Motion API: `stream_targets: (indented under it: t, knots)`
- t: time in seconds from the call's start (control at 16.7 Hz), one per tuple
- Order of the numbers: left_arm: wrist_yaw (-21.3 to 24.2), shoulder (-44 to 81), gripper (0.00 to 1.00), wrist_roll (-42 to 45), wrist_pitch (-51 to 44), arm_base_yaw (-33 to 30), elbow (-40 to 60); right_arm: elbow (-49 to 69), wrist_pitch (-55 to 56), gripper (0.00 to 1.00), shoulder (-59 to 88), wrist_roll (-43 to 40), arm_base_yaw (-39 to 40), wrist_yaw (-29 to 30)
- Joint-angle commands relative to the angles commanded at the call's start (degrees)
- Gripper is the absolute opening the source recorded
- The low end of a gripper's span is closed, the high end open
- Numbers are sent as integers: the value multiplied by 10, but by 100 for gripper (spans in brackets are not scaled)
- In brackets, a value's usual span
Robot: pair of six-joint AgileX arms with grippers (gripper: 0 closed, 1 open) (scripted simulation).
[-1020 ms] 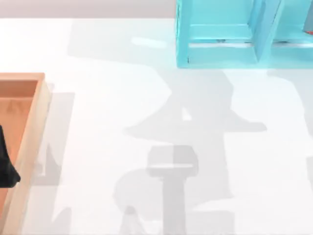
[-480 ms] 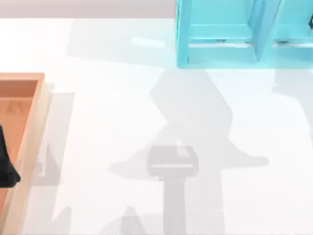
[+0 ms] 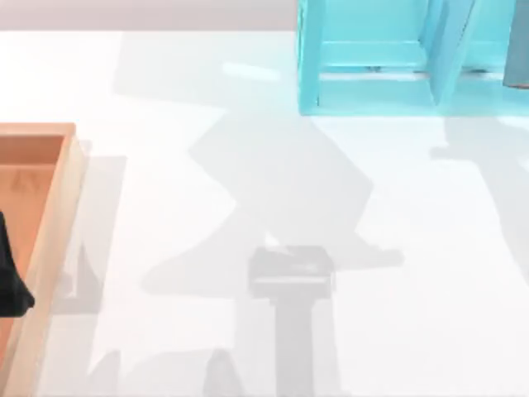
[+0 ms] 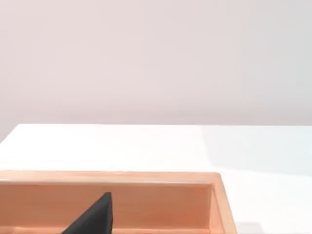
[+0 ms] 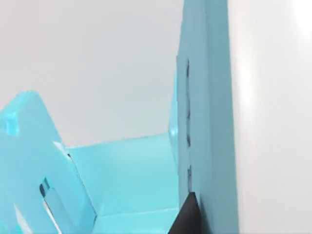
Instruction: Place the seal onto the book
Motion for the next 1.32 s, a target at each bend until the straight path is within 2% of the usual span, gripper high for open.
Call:
stream_targets:
  t: [0.3,0.66,0.9,1.14,1.32]
  knots:
    - [0,0,100,0,0,0,0,3,47,0,81,-203,169,102]
    - [0,0,100,0,0,0,0,-3,97,0,217,-517,391,270]
    - [0,0,100,0,0,0,0,1,131,0,290,-705,507,383]
    - [0,0,100,0,0,0,0,9,161,0,326,-822,570,467]
    - [0,0,100,0,0,0,0,12,169,0,331,-847,582,487]
